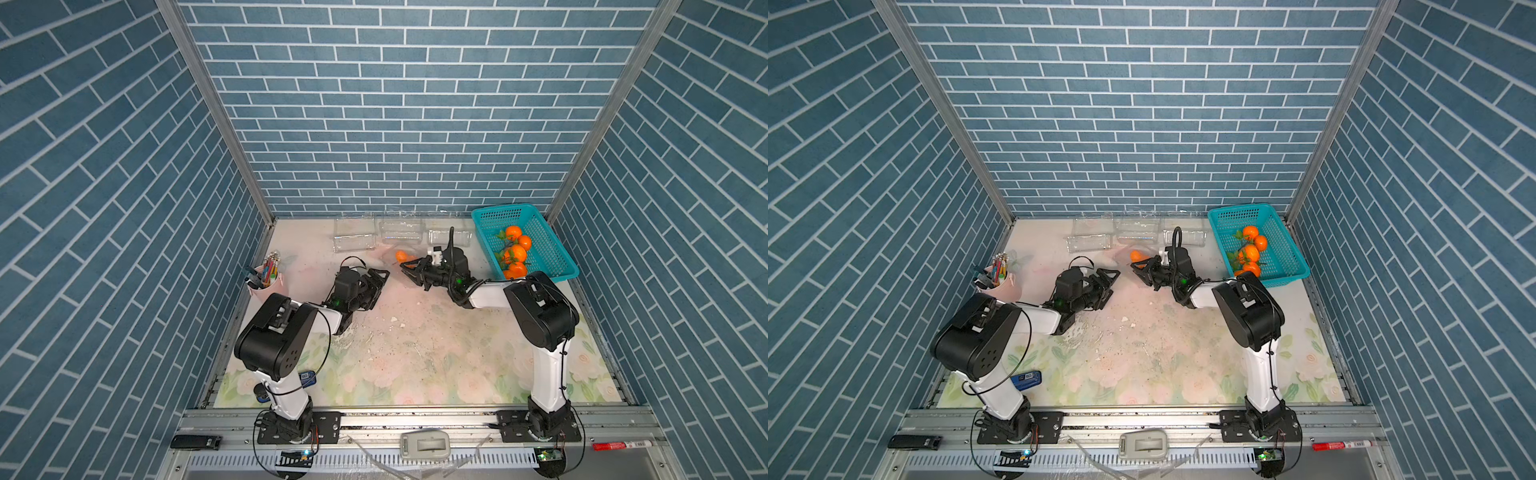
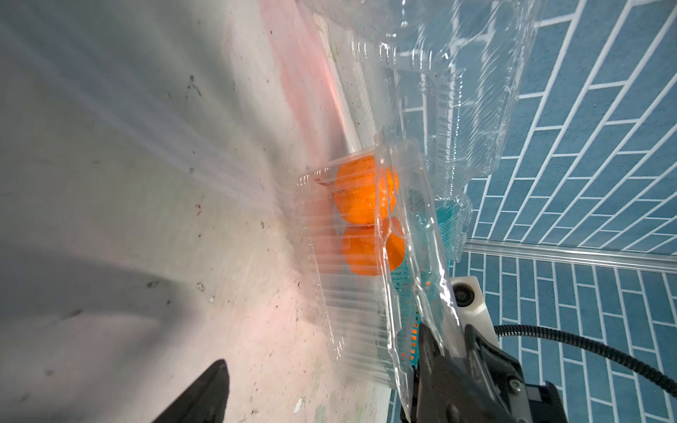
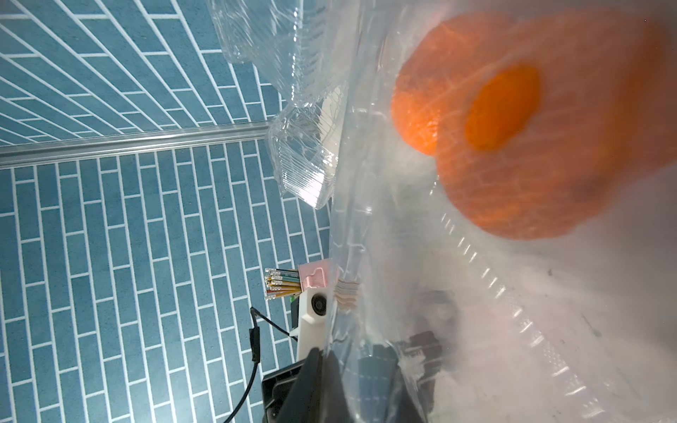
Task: Take oranges out of containers
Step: Open the packing box at the center of the board.
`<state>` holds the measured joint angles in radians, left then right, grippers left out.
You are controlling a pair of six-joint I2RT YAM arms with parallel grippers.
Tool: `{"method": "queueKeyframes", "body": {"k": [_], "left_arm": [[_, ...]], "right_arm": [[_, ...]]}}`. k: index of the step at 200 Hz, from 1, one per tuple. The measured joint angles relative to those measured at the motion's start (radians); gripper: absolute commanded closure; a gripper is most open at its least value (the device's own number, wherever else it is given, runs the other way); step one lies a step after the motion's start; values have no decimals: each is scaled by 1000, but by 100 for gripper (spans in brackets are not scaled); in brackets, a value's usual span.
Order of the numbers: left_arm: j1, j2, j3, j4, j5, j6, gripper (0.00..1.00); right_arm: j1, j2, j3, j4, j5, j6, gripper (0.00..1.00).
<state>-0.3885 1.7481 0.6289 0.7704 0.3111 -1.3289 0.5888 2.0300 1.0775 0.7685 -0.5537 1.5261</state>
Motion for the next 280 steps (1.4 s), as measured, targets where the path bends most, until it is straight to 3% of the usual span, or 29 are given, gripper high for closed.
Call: {"method": "queueKeyframes", "body": {"k": [185, 280], "left_arm": [[-7, 146, 113, 27, -58, -24, 17], [-11, 157, 143, 20, -83, -26, 17]], "right_arm": [[6, -20, -38, 46, 2, 49, 77], [7, -20, -38, 62, -2, 78, 77]]}}
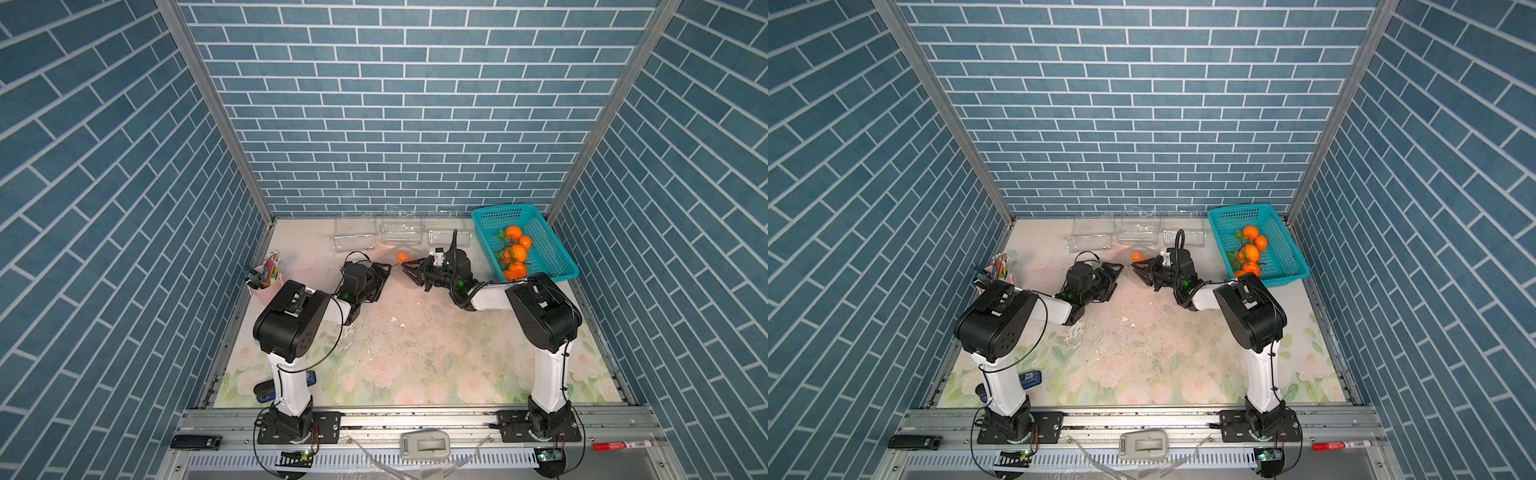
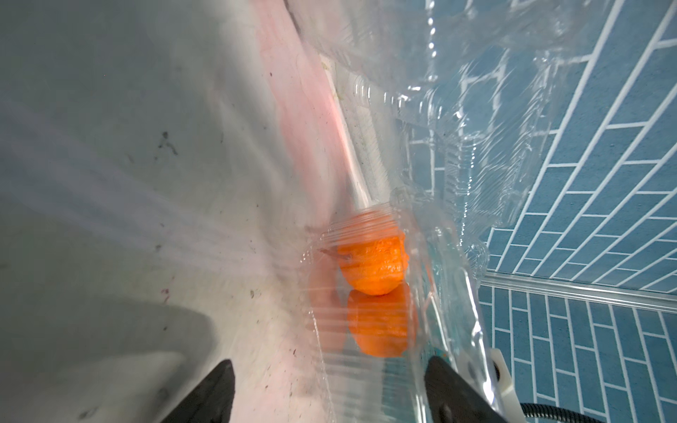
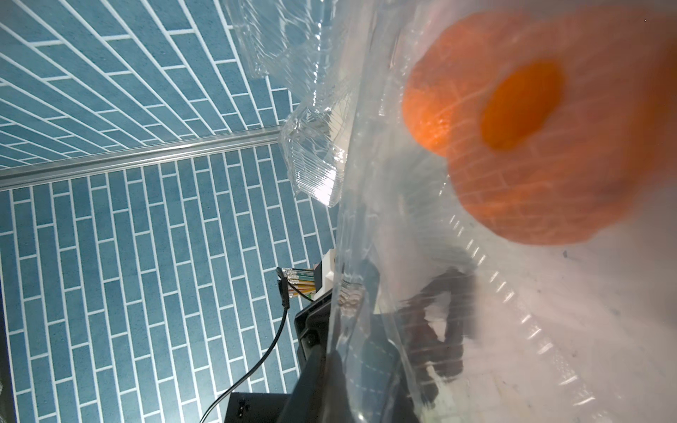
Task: Take oranges out of containers
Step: Open the packing box at the center of the board.
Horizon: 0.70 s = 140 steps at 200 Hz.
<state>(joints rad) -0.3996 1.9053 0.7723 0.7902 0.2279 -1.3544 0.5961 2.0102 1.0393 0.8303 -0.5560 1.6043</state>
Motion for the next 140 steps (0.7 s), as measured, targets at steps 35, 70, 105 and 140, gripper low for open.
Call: {"method": "queueKeyframes", "body": {"k": [35, 70, 105, 140], "left_arm": [[-2, 39, 39, -10, -2, 0, 17], [-11, 55, 50, -22, -11, -7, 25], [-14, 55, 50, -39, -21, -11, 30], [-16, 55, 50, -59, -22, -11, 32]], "right_arm": [[2, 0, 0, 10, 0, 21, 77], [5, 0, 0, 16, -5, 39, 77], [5, 0, 6, 16, -5, 66, 77], [3, 0, 17, 34, 2, 108, 77]]}}
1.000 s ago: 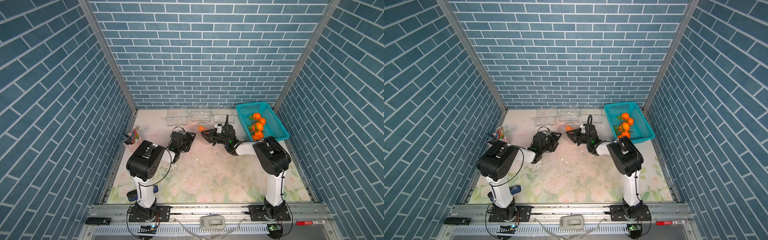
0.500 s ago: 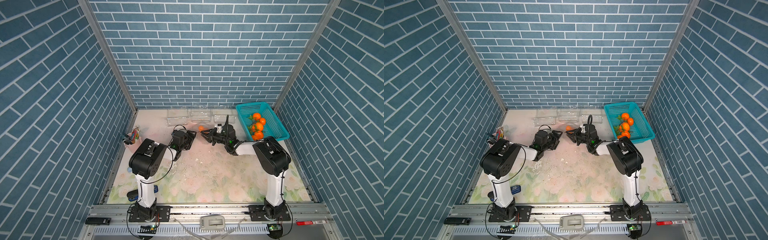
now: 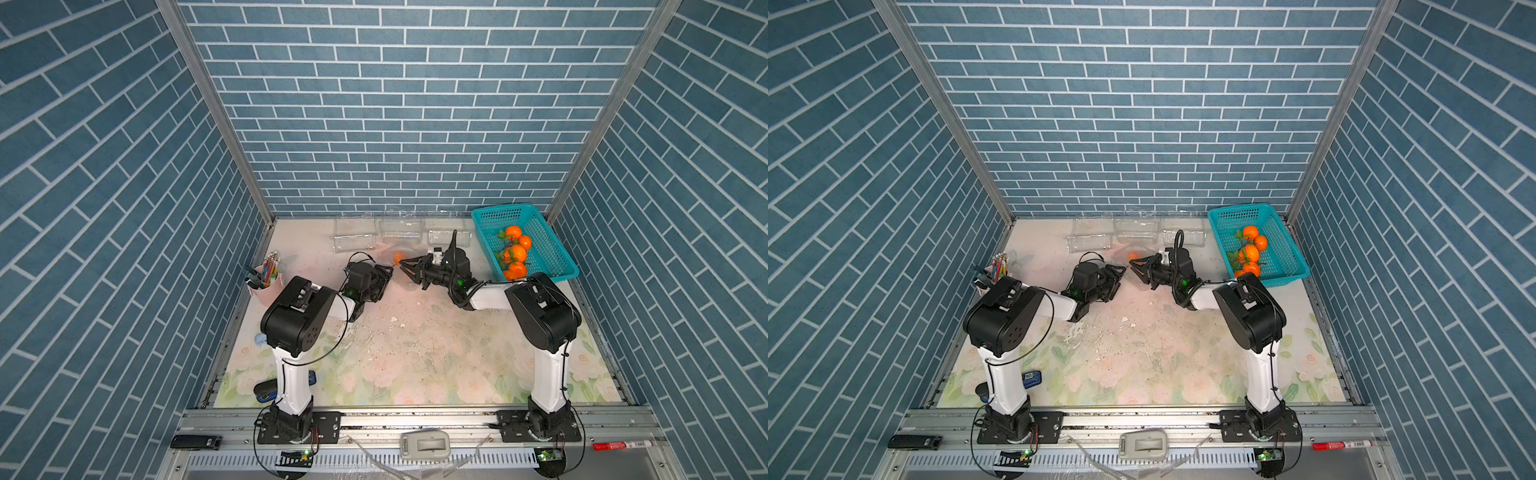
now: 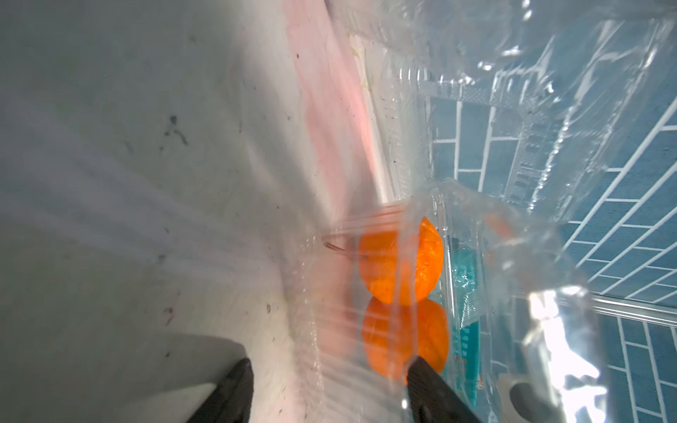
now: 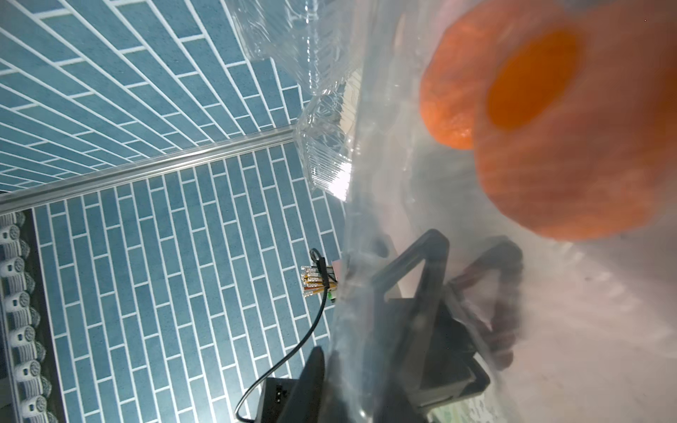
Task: Take oranges out of containers
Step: Open the packing box at the center of the board.
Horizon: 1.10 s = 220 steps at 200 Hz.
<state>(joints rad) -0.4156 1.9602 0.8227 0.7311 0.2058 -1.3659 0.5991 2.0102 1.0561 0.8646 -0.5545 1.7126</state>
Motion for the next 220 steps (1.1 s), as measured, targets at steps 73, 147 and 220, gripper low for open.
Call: {"method": "queueKeyframes", "body": {"k": [73, 147, 220], "left_arm": [[-2, -25, -20, -22, 3, 0, 32], [-14, -105, -114, -38, 4, 0, 32], [-63, -190, -168, -107, -5, -8, 32]], "right_arm": [[-6, 2, 3, 49, 19, 98, 75], [-16, -29, -90, 48, -11, 92, 67], [-68, -184, -141, -85, -99, -19, 50]]}}
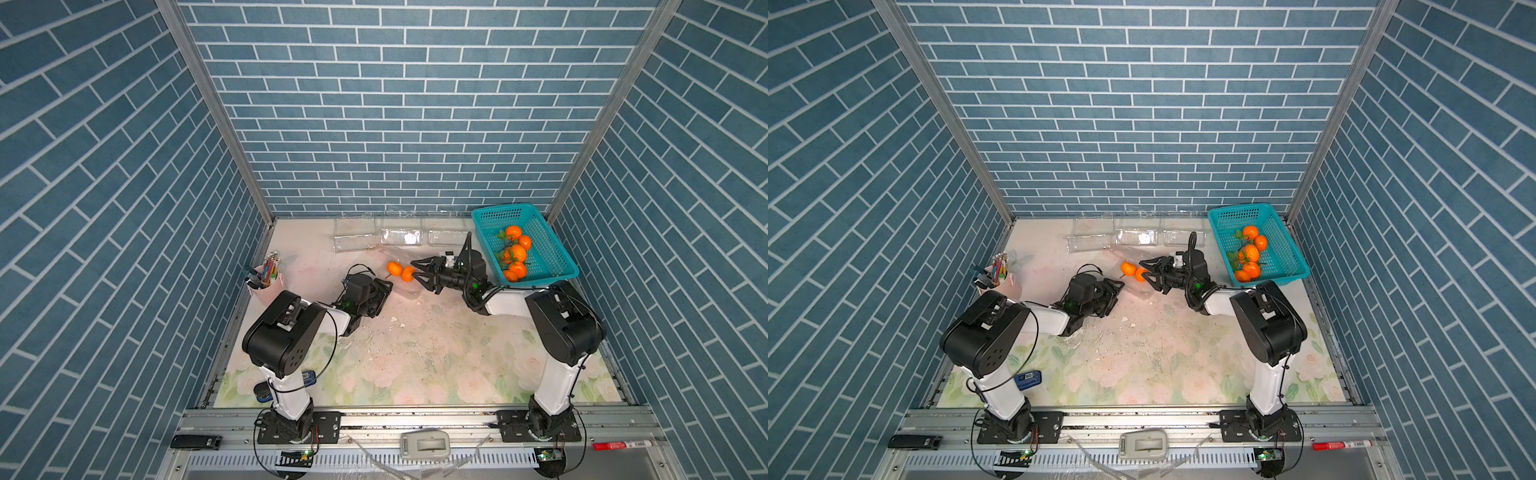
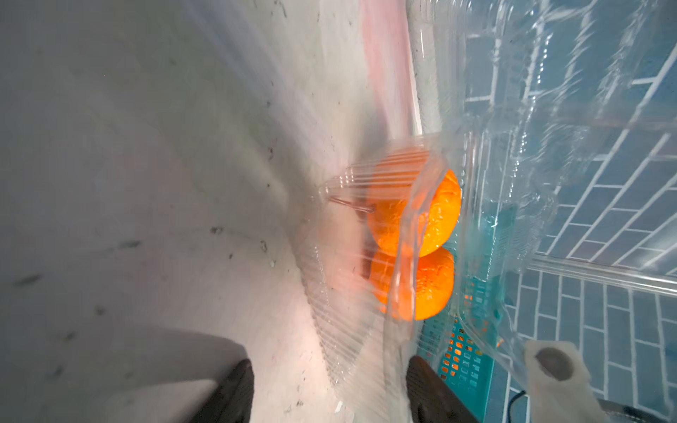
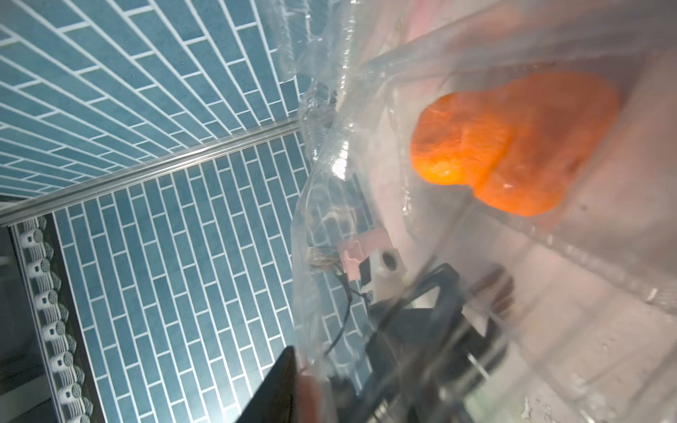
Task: Take oranges out of containers
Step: Open the packing box at the center of the board, then pick up the orange from the packing box.
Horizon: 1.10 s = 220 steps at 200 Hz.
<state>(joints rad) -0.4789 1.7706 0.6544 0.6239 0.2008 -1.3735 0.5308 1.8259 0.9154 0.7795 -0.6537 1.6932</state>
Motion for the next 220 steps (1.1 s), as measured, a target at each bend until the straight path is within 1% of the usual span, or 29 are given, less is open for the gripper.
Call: {"method": "queueKeyframes", "body": {"k": [34, 62, 92, 109, 124, 137, 157, 171, 181, 197, 220], "left_arm": [[-51, -55, -16, -45, -13, -8, 32], [-79, -92, -36, -55, -23, -26, 32], [-85, -152, -57, -101, -24, -41, 25], [-80, -219, -51, -172, -24, -19, 18], [-72, -282, -29, -251, -24, 13, 10], [-51, -327, -6, -305, -19, 44, 7], [15, -350, 26, -346, 15, 81, 1], [64, -314, 68, -378, 60, 109, 1], [90, -259, 116, -402, 94, 136, 1], [100, -178, 185, -421, 139, 166, 1], [97, -100, 230, -421, 184, 186, 1]], "right_arm": [[-42, -105, 9, -145, -43, -117, 44], [-89, -144, 49, -317, -65, -235, 33], [-145, -188, 119, -539, -69, -401, 17], [-170, -226, 162, -688, -44, -515, 11], [-184, -255, 208, -820, 3, -633, 11], [-187, -272, 231, -906, 46, -727, 14], [-180, -272, 242, -1008, 96, -847, 19], [-171, -251, 249, -1077, 135, -917, 23], [-157, -227, 254, -1118, 170, -966, 28], [-138, -187, 261, -1164, 210, -1017, 35], [-116, -118, 274, -1189, 245, -1069, 41]]}}
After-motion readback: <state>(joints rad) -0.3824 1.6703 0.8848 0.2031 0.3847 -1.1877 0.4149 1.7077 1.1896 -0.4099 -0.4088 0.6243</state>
